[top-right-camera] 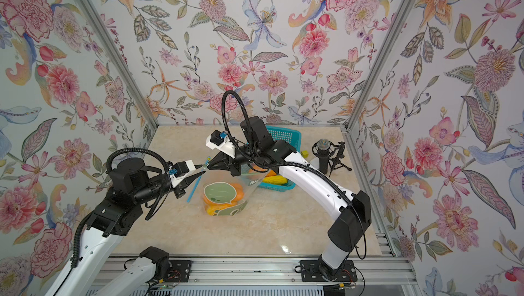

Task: Place the mango in a zip-top bag and seal the zipper
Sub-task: Zip the zipper on the zipper food storage bag.

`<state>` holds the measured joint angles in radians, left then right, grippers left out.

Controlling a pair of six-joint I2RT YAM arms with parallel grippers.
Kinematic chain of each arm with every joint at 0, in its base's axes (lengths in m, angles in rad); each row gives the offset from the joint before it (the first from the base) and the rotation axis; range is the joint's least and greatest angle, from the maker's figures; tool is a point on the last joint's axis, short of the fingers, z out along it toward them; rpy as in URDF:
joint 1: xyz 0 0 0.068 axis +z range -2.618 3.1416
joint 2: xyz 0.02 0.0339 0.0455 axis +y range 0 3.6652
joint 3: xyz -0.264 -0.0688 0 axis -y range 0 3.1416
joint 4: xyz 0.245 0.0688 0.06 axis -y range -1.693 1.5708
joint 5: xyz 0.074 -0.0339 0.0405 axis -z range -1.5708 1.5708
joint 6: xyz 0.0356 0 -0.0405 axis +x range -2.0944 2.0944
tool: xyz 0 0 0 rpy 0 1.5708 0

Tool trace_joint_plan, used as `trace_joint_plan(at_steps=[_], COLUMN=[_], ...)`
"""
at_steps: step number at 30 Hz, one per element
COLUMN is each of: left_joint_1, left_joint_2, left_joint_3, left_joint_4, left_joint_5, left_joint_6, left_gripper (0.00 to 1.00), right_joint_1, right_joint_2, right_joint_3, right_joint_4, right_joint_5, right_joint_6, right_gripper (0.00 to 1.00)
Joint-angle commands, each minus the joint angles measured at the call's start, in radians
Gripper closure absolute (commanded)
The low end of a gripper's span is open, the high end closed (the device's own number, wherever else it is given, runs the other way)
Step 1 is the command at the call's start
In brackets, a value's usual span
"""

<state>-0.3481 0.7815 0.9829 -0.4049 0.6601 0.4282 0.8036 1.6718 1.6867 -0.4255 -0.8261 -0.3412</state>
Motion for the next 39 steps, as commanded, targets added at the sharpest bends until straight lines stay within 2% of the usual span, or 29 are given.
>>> trace_joint_plan(at_steps=[1, 6, 8, 11, 20, 23, 25, 29, 30, 39], left_joint_1=[-0.008, -0.009, -0.008, -0.007, 0.001, 0.0, 0.0, 0.0, 0.001, 0.001], left_joint_2=[0.008, 0.028, 0.026, 0.021, 0.019, 0.031, 0.035, 0.038, 0.038, 0.042], left_joint_3=[0.005, 0.013, 0.007, -0.002, -0.005, 0.005, 0.005, 0.003, 0.002, 0.005], left_joint_4=[0.021, 0.021, 0.021, 0.028, 0.044, 0.033, 0.027, 0.01, 0.008, 0.001], left_joint_5=[0.036, 0.049, 0.042, 0.019, 0.007, 0.038, 0.074, 0.104, 0.112, 0.093], left_joint_6=[-0.001, 0.002, 0.003, -0.008, -0.024, -0.017, -0.014, -0.01, -0.008, -0.002], left_gripper=[0.82, 0.93, 0.94, 0.82, 0.7, 0.73, 0.84, 0.94, 1.0, 1.0], right_joint_1=[0.005, 0.01, 0.011, 0.013, 0.022, 0.024, 0.025, 0.025, 0.025, 0.019], right_joint_2=[-0.039, -0.053, -0.058, -0.064, -0.078, -0.08, -0.08, -0.08, -0.08, -0.111], right_joint_3=[-0.007, -0.015, -0.018, -0.022, -0.05, -0.05, -0.05, -0.048, -0.05, -0.095], right_joint_4=[-0.001, -0.002, -0.001, -0.001, 0.003, 0.008, 0.011, 0.022, 0.026, 0.027], right_joint_5=[-0.011, -0.006, -0.004, -0.003, -0.007, -0.001, 0.011, 0.022, 0.026, 0.07], right_joint_6=[-0.017, -0.025, -0.031, -0.042, -0.061, -0.061, -0.061, -0.061, -0.06, -0.068], right_gripper=[1.0, 1.0, 1.0, 1.0, 1.0, 1.0, 1.0, 1.0, 1.0, 1.0])
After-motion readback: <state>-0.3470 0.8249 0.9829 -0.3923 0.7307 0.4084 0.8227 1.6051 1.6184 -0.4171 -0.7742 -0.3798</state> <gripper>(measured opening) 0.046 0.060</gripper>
